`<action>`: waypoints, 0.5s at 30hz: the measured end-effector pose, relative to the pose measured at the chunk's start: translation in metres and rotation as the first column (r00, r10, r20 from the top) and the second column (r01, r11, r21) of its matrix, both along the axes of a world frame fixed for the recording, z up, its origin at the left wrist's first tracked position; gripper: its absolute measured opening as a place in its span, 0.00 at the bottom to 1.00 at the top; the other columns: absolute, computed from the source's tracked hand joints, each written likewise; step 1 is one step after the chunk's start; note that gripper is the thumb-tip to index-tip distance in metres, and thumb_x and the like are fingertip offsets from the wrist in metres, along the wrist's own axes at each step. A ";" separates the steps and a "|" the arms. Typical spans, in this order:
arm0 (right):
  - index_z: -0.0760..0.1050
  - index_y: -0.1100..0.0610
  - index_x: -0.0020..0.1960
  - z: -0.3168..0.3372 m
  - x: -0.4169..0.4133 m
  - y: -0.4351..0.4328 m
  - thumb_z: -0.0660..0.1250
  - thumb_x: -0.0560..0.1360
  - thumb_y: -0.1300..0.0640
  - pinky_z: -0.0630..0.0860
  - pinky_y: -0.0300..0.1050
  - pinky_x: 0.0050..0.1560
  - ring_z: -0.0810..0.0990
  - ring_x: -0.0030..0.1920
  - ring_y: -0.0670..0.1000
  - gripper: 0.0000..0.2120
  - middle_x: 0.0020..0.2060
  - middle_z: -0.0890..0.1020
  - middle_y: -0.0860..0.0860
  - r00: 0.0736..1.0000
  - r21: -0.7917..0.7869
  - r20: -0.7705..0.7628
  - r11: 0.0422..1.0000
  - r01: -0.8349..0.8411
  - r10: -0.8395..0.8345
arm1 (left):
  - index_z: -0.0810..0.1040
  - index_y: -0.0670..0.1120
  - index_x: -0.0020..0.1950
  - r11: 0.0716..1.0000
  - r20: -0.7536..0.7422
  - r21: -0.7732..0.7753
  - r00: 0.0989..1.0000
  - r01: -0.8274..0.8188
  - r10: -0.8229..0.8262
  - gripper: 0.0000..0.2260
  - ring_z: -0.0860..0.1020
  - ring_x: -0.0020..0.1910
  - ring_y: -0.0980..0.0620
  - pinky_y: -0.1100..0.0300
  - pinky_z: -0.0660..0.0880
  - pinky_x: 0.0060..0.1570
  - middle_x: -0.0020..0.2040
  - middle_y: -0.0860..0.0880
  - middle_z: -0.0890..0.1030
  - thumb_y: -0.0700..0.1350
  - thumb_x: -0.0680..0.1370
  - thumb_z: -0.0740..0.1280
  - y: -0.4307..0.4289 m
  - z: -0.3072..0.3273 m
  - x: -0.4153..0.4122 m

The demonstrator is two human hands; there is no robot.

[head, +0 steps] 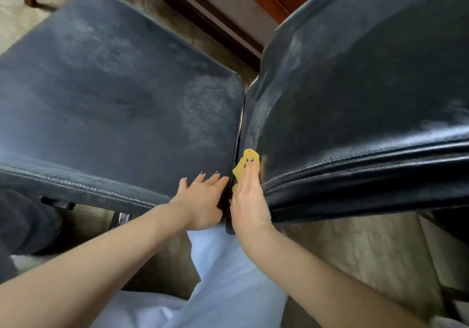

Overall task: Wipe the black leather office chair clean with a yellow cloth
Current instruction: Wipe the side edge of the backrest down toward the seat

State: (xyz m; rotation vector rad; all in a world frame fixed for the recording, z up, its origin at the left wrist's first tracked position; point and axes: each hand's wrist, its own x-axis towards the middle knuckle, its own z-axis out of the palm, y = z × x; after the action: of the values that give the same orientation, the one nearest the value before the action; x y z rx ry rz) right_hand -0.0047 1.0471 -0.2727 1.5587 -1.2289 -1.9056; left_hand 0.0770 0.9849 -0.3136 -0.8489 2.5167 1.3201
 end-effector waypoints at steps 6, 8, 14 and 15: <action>0.50 0.67 0.76 -0.037 -0.011 -0.012 0.50 0.82 0.43 0.44 0.78 0.65 0.46 0.67 0.81 0.33 0.72 0.54 0.70 0.992 -0.018 -0.033 0.992 0.125 -0.126 | 0.42 0.50 0.78 0.958 0.367 -0.225 0.926 0.180 -0.088 0.31 0.37 0.75 0.37 0.37 0.44 0.71 0.78 0.47 0.39 0.47 0.79 0.55 -0.015 -0.028 0.024; 0.52 0.66 0.75 -0.045 -0.014 -0.019 0.50 0.82 0.44 0.43 0.76 0.67 0.47 0.69 0.78 0.31 0.73 0.55 0.70 0.981 -0.033 -0.001 0.980 0.194 -0.194 | 0.40 0.50 0.78 0.936 0.404 -0.264 0.908 0.234 -0.113 0.31 0.36 0.75 0.39 0.36 0.44 0.71 0.78 0.48 0.37 0.48 0.80 0.54 -0.016 -0.036 0.027; 0.57 0.65 0.75 -0.054 -0.014 -0.025 0.53 0.82 0.49 0.44 0.77 0.66 0.51 0.71 0.76 0.28 0.72 0.58 0.69 0.963 -0.034 0.050 0.963 0.266 -0.264 | 0.38 0.51 0.77 0.929 0.443 -0.241 0.884 0.279 -0.151 0.31 0.34 0.75 0.41 0.32 0.44 0.69 0.77 0.50 0.35 0.48 0.81 0.55 -0.021 -0.038 0.027; 0.58 0.65 0.74 -0.054 -0.013 -0.021 0.53 0.82 0.49 0.44 0.77 0.66 0.52 0.71 0.76 0.27 0.72 0.58 0.69 0.966 -0.040 0.066 0.966 0.254 -0.251 | 0.38 0.51 0.77 0.931 0.446 -0.233 0.882 0.282 -0.156 0.31 0.34 0.75 0.41 0.32 0.43 0.69 0.77 0.50 0.34 0.48 0.81 0.55 -0.022 -0.038 0.027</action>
State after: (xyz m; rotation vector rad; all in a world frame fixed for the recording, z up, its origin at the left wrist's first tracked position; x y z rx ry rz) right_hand -0.0181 1.0258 -0.3262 1.5044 -1.5533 -1.9761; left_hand 0.1041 0.9632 -0.3519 -0.7658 2.3912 0.6171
